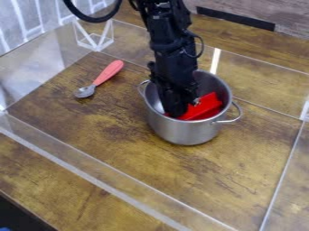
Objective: Remove the red object from the silver pot and put it on the table
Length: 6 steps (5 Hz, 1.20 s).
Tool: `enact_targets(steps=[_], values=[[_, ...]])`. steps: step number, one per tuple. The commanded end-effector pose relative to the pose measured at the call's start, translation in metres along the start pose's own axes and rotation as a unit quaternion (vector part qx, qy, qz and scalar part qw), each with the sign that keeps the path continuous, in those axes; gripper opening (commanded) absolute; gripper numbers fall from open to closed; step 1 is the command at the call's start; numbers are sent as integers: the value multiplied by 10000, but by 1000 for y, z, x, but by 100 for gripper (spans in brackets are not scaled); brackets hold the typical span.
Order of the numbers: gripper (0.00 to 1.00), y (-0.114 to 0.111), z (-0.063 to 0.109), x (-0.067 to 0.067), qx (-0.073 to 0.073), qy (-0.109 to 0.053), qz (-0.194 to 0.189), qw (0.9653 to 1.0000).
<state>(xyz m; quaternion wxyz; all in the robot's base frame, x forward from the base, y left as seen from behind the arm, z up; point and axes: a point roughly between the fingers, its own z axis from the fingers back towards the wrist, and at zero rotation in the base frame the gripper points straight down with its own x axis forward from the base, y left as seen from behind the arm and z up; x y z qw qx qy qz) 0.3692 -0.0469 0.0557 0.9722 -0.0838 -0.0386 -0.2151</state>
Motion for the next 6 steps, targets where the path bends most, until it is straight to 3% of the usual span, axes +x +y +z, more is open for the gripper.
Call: enact_targets(steps=[1,3,4,6], values=[[0,-11,40,5,188,-450,-145,9987],[0,-25,67,4,260,-732,-214,9968],[100,-31,65,3,203,-783,-281,9963],[100,-30,42,2,67,-720,-350,9968]])
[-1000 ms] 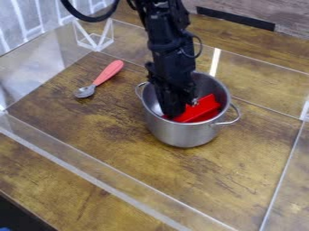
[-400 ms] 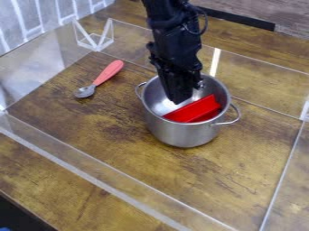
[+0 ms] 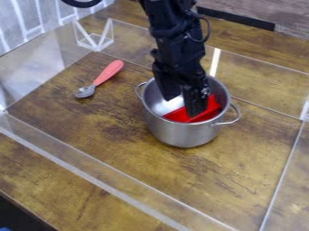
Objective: Remove the red object from the silver pot and put it on the table
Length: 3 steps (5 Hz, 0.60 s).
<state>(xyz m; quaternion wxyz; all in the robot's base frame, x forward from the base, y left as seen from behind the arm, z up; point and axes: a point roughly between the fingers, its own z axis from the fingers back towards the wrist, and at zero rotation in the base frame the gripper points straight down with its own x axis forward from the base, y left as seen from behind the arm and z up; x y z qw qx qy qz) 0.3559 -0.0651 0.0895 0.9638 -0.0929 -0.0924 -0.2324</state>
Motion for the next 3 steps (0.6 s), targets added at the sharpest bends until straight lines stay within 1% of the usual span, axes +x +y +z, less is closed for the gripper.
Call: enact_targets(steps=[1,3], values=[[100,-1,-1,3,2,-133,-119,9998],[100,2,-23,2,-82,-31,-102,9999]])
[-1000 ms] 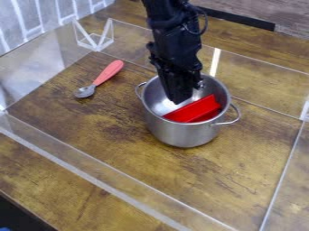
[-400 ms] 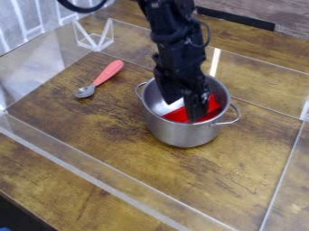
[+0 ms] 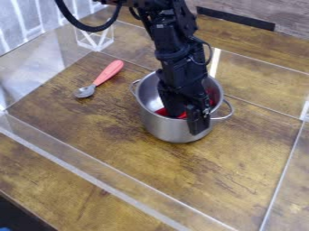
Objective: Remove the red object from the silver pot and put it on the table
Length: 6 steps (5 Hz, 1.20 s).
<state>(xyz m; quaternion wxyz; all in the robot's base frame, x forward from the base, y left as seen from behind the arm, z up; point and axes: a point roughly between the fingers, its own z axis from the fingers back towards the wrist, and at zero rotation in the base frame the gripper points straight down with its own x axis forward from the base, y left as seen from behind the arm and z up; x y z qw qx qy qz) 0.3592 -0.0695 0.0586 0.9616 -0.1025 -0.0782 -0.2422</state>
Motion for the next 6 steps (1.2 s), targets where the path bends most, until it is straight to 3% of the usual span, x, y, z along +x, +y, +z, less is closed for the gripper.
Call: enact_targets(steps=[1,2,6], values=[[0,1,9,4,68,-154,-25,9999],[0,1,14,3,76,-159,-30,9998],[0,8,64,-2,49,-422,253,9988]])
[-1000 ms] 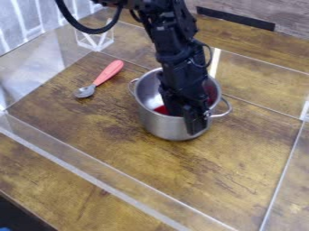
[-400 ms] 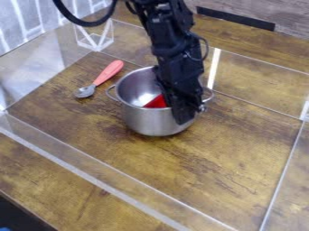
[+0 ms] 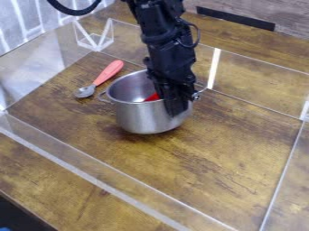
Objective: Remove the red object from the silver pot and put it on the table
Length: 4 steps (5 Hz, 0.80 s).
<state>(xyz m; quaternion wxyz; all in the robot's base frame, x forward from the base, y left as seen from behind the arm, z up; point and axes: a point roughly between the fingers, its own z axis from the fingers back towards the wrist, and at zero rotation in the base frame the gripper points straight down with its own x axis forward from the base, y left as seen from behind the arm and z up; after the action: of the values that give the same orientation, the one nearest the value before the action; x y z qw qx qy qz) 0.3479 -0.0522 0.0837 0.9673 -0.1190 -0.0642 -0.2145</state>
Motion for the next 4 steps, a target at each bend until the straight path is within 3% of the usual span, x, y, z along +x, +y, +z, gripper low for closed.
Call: enact_targets(steps=[1,4], values=[[0,5,45,8,190,-562,-15,9982],[0,26,67,0,89,-681,88,9976]])
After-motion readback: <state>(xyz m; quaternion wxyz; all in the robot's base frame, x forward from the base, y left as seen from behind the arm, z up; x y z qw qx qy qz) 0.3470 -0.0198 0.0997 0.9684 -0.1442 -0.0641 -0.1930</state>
